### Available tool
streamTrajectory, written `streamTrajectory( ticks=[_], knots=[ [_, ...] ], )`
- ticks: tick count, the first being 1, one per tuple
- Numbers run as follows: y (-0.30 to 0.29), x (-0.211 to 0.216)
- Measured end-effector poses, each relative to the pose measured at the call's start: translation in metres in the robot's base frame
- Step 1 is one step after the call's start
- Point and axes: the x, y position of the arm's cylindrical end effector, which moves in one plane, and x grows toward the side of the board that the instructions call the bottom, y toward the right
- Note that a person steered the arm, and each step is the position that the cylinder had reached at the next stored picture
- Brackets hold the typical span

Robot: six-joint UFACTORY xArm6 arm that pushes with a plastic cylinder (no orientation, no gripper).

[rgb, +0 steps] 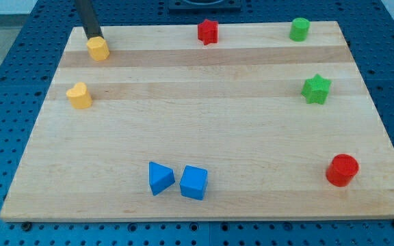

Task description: Slide green circle and green star towards left side

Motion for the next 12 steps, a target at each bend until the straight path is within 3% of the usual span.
streamTrajectory(
  ticks=[5,9,12],
  knots=[
    [0.014,0.038],
    [0.048,0.031],
    [0.008,0.085]
  ],
)
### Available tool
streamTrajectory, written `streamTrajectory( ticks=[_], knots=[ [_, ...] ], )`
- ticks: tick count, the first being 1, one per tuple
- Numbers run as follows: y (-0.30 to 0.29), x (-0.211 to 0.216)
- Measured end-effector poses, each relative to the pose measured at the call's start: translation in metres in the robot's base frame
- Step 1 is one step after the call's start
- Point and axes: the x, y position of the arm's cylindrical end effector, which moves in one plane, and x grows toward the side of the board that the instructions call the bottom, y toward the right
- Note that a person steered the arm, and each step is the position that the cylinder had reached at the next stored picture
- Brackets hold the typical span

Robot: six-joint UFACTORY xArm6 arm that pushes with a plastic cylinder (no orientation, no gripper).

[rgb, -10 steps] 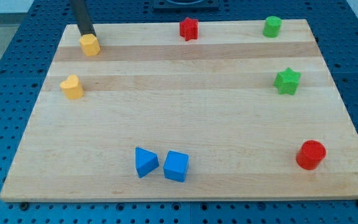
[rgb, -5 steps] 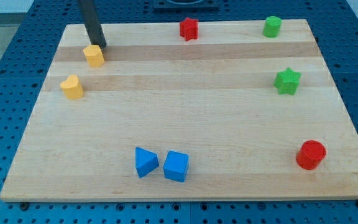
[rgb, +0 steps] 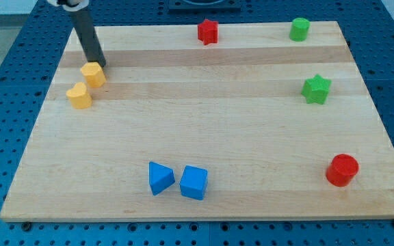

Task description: Slide green circle and green star towards left side

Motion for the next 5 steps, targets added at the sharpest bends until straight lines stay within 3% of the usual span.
streamTrajectory(
  ticks=[2,5],
  knots=[
    [-0.015,0.02],
    [0.165,0.02]
  ],
)
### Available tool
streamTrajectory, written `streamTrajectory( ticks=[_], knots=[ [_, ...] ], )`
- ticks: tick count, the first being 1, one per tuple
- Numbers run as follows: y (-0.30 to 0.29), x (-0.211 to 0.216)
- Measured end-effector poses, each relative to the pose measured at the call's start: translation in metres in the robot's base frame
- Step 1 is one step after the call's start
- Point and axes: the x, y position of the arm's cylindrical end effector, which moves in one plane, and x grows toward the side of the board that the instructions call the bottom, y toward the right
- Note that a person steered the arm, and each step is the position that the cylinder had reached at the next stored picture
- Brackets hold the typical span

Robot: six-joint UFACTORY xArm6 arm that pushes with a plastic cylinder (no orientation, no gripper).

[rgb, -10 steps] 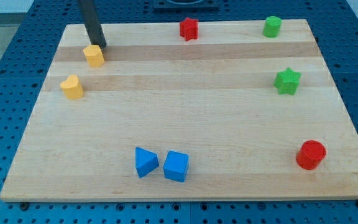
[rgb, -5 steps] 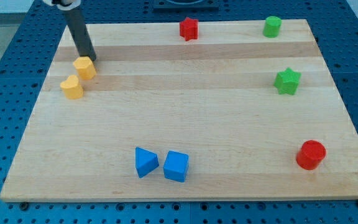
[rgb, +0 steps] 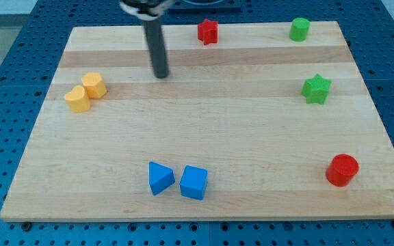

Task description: Slide green circle and green star towards left side

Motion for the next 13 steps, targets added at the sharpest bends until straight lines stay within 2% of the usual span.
streamTrajectory(
  ticks=[2,6,7,9,13],
  knots=[
    [0.094,-0.026],
    [0.161,-0.141],
    [0.167,-0.148],
    [0.256,-0.15],
    [0.262,-0.147]
  ],
)
